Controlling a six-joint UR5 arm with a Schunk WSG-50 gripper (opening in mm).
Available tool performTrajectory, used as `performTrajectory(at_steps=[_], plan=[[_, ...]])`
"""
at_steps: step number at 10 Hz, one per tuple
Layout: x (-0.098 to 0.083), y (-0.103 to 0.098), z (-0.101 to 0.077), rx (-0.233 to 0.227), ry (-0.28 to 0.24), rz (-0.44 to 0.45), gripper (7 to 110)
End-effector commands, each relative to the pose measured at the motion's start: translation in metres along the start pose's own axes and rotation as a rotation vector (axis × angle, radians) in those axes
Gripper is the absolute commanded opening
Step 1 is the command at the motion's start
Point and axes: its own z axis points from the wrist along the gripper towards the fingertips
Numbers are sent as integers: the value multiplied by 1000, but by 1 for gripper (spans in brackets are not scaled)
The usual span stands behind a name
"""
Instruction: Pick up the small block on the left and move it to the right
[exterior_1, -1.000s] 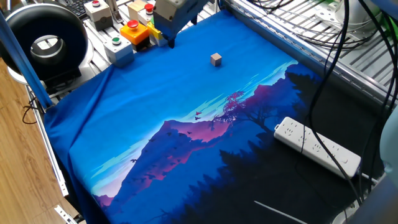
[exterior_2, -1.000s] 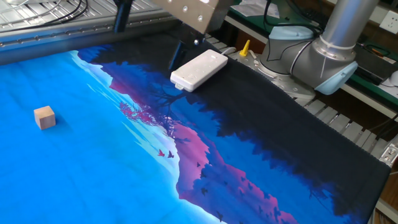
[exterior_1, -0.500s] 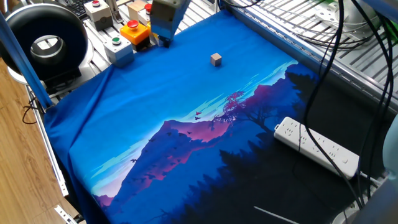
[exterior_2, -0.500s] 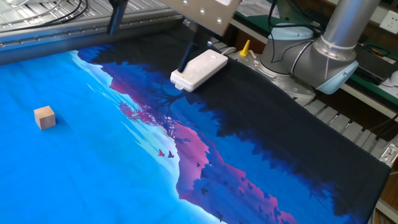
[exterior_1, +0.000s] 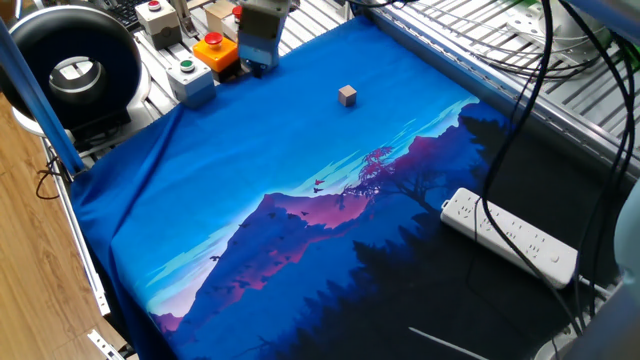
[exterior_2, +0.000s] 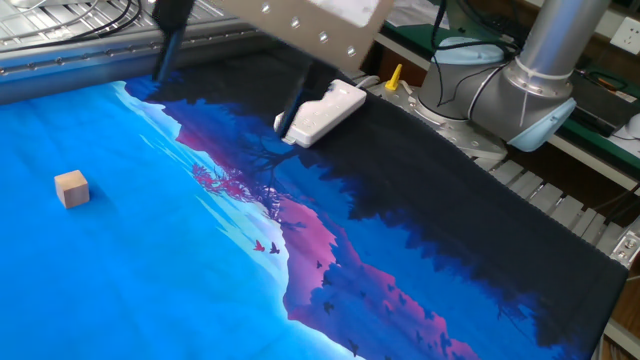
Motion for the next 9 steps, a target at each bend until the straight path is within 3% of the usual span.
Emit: performTrajectory(at_steps=[1, 4, 9], plan=[[-6, -13, 16, 20, -73, -112, 7], [-9, -25, 3, 52, -106, -237, 7], [8, -18, -9, 4, -104, -296, 7]])
